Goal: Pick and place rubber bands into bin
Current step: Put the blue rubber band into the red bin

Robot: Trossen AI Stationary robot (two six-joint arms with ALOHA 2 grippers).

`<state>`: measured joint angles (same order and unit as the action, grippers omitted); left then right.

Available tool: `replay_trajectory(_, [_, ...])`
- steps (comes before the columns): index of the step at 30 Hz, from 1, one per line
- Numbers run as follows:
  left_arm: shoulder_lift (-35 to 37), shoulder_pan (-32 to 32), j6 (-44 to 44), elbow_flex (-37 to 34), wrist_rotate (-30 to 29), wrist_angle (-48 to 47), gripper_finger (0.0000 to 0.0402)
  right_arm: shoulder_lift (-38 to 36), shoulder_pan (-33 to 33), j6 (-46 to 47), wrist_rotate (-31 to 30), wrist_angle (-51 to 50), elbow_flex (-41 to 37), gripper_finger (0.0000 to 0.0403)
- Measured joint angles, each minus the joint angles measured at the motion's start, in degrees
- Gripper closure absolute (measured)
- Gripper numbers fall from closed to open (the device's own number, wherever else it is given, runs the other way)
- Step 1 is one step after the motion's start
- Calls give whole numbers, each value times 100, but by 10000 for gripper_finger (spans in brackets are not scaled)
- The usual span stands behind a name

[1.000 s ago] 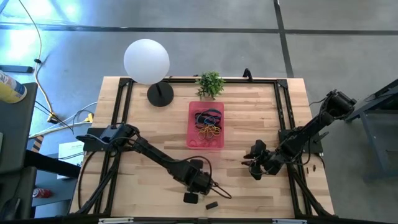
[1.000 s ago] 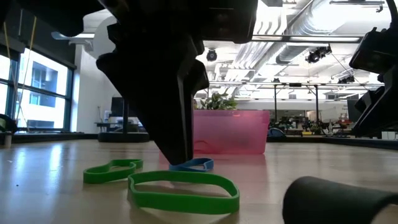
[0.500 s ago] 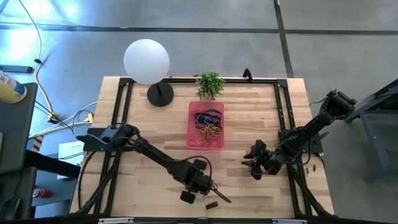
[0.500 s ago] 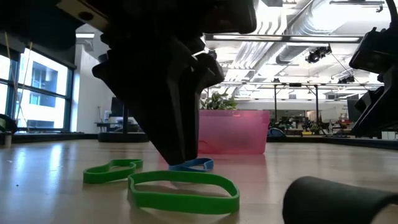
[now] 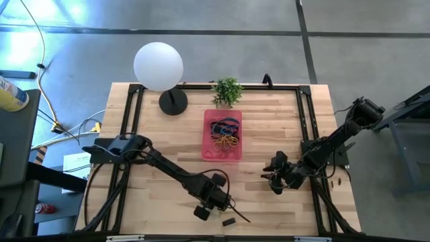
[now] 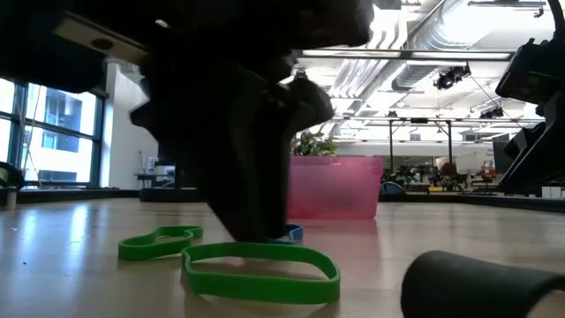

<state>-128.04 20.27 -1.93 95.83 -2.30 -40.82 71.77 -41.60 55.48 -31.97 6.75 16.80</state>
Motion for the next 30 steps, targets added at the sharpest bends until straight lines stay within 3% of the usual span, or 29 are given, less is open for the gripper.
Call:
replay_trajectory(10, [-31,-6,-80,-13,-98,14,313,26,0,4,22,27,-2,274])
replay_trajectory(18, [-38,0,-175,-13,-152,11,396,26,0,4,-36,41,-2,274])
replay_trajectory(30, [-23,-131,-44,237,-507,-79,400,26,0,2,-47,41,-2,274])
